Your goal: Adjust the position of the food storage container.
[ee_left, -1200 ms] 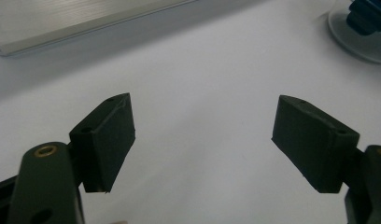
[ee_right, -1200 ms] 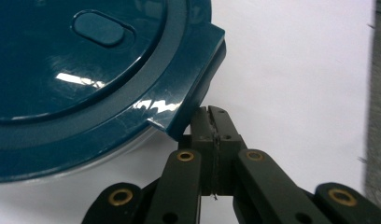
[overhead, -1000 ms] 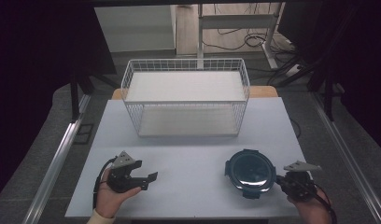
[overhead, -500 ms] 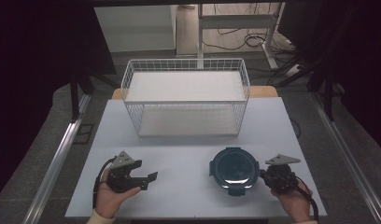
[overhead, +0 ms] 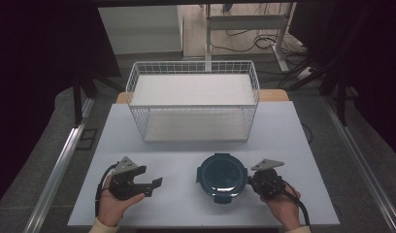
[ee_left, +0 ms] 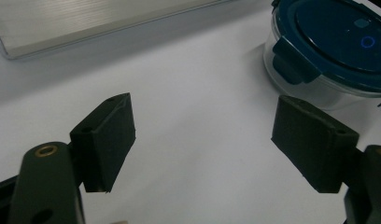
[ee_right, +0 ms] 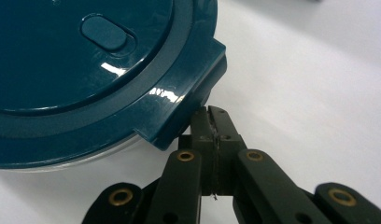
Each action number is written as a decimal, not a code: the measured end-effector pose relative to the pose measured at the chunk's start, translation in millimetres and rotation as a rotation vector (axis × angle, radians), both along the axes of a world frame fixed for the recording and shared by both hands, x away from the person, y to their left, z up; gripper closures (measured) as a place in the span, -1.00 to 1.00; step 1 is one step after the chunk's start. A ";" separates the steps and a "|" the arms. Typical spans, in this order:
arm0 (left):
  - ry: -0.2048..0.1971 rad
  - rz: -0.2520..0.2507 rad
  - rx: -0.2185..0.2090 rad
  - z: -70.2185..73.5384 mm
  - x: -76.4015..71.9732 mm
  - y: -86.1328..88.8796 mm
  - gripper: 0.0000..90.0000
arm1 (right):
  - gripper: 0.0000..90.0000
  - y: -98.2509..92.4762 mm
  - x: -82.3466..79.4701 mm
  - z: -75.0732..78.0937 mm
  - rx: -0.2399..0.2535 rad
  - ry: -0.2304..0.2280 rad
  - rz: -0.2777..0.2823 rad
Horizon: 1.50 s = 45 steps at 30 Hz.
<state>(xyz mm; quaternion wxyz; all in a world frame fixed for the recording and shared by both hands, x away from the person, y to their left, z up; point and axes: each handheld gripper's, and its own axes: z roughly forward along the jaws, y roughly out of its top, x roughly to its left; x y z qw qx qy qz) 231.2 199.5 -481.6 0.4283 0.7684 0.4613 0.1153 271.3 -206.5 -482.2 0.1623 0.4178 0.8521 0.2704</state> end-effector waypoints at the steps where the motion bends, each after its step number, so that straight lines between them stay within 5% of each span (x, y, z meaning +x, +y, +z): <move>1: -0.001 0.000 0.001 0.1 -0.1 0.2 -0.54 | 1.00 0.0 0.0 0.0 0.000 0.000 0.000; 13: 0.000 0.007 -0.005 0.1 -0.4 1.3 -0.54 | 1.00 50.8 19.0 1.6 0.015 -0.010 0.057; 21: 0.007 0.009 0.004 -2.6 0.6 -0.1 -0.53 | 1.00 64.8 15.3 -7.1 0.012 0.011 0.127; 34: 0.000 0.006 0.009 -1.7 0.1 -0.7 -0.53 | 1.00 62.7 16.4 -9.3 0.035 -0.011 0.123; 36: 0.000 0.009 0.005 -1.1 -0.3 0.2 -0.53 | 0.99 53.9 12.7 -1.0 0.095 -0.013 0.117; 40: -0.005 0.010 -0.001 0.5 -1.1 1.8 -0.53 | 0.99 41.3 4.8 11.4 0.124 -0.053 0.100; 45: -0.013 0.013 -0.016 4.4 -2.9 3.1 -0.54 | 0.96 9.7 -9.3 21.2 0.215 -0.104 0.055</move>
